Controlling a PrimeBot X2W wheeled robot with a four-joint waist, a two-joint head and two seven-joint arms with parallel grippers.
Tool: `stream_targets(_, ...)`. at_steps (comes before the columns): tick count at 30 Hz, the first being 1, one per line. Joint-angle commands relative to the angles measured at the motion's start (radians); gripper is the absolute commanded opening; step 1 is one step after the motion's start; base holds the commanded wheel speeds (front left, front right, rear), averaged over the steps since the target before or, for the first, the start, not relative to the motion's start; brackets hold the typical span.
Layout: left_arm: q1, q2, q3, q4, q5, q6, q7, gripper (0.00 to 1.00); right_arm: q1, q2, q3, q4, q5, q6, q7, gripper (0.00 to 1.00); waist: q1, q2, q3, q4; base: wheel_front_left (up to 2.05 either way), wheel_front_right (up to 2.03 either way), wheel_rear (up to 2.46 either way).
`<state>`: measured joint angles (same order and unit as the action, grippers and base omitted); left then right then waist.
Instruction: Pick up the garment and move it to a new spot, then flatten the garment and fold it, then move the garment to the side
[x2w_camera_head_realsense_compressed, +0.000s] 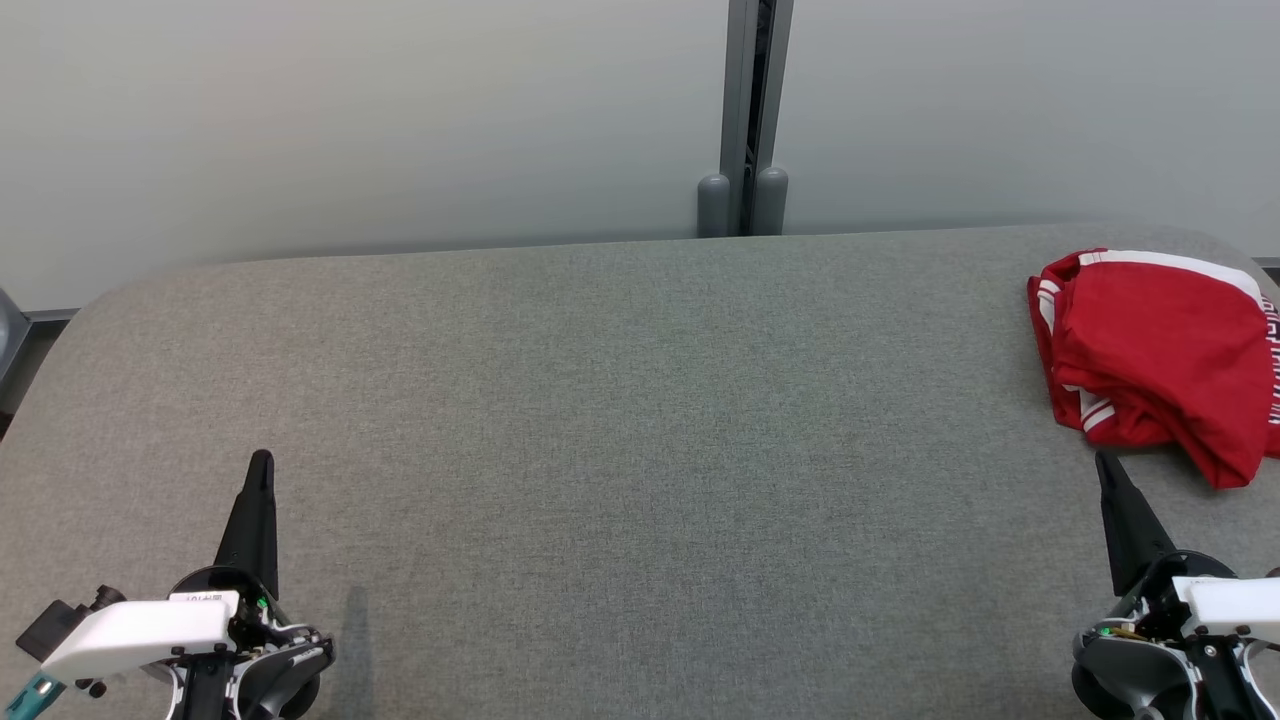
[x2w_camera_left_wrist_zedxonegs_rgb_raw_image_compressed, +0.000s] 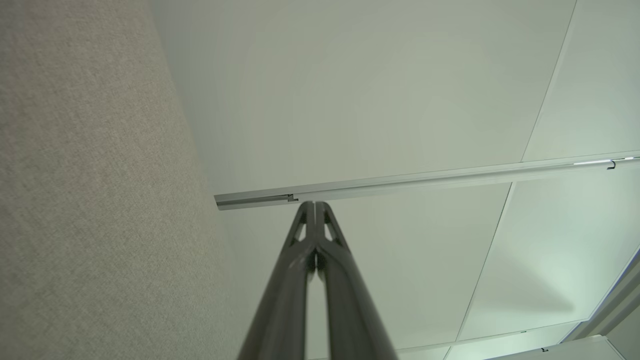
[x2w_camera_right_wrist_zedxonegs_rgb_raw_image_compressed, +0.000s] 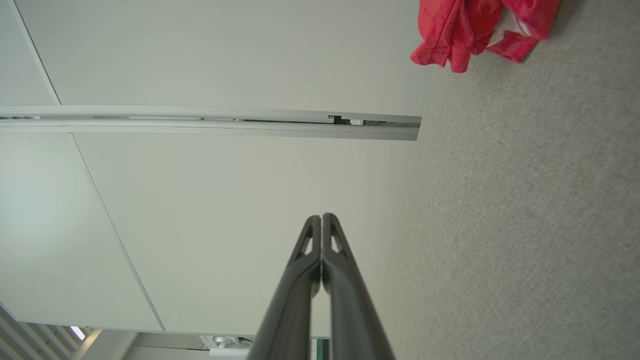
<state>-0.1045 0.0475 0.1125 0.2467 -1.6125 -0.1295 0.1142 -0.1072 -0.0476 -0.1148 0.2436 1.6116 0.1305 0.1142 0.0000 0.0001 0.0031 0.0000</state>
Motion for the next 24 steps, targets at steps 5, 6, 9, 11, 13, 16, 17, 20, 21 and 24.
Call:
stream_targets(5, -0.01, 0.005, 0.003, -0.003, -0.001, -0.003, 0.003, 0.0, -0.004, -0.004, 0.0, 0.002, 0.003, 0.0, 0.003, 0.0, 0.0, -0.0001, 0.0, 0.0, 0.0, 0.0, 0.0)
stream_targets(6, -0.01, 0.005, 0.003, -0.003, -0.001, -0.003, 0.003, 0.0, -0.004, -0.004, 0.0, 0.002, 0.003, 0.0, 0.003, 0.0, 0.0, -0.0001, 0.0, 0.0, 0.0, 0.0, 0.0)
stream_targets(9, -0.01, 0.005, 0.003, -0.003, -0.001, -0.003, 0.003, 0.0, -0.004, -0.004, 0.0, 0.002, 0.003, 0.0, 0.003, 0.0, 0.0, -0.0001, 0.0, 0.0, 0.0, 0.0, 0.0)
stream_targets(11, -0.01, 0.005, 0.003, -0.003, -0.001, -0.003, 0.003, 0.0, -0.004, -0.004, 0.0, 0.002, 0.003, 0.0, 0.003, 0.0, 0.0, -0.0001, 0.0, 0.0, 0.0, 0.0, 0.0)
stream_targets(13, -0.01, 0.005, 0.003, -0.003, -0.001, -0.003, 0.003, 0.0, -0.004, -0.004, 0.0, 0.002, 0.003, 0.0, 0.003, 0.0, 0.0, -0.0001, 0.0, 0.0, 0.0, 0.0, 0.0)
stream_targets(16, -0.01, 0.005, 0.003, -0.003, -0.001, -0.003, 0.003, 0.0, -0.004, -0.004, 0.0, 0.002, 0.003, 0.0, 0.003, 0.0, 0.0, -0.0001, 0.0, 0.0, 0.0, 0.0, 0.0)
stream_targets(17, -0.01, 0.005, 0.003, -0.003, -0.001, -0.003, 0.003, 0.0, -0.004, -0.004, 0.0, 0.002, 0.003, 0.0, 0.003, 0.0, 0.0, -0.0001, 0.0, 0.0, 0.0, 0.0, 0.0)
stream_targets(20, -0.01, 0.005, 0.003, -0.003, -0.001, -0.003, 0.003, 0.0, -0.004, -0.004, 0.0, 0.002, 0.003, 0.0, 0.003, 0.0, 0.0, -0.0001, 0.0, 0.0, 0.0, 0.0, 0.0)
stream_targets(21, -0.01, 0.005, 0.003, -0.003, -0.001, -0.003, 0.003, 0.0, -0.004, -0.004, 0.0, 0.002, 0.003, 0.0, 0.003, 0.0, 0.0, -0.0001, 0.0, 0.0, 0.0, 0.0, 0.0)
stream_targets(24, -0.01, 0.005, 0.003, -0.003, -0.001, -0.003, 0.003, 0.0, -0.004, -0.004, 0.0, 0.002, 0.003, 0.0, 0.003, 0.0, 0.0, -0.0001, 0.0, 0.0, 0.0, 0.0, 0.0)
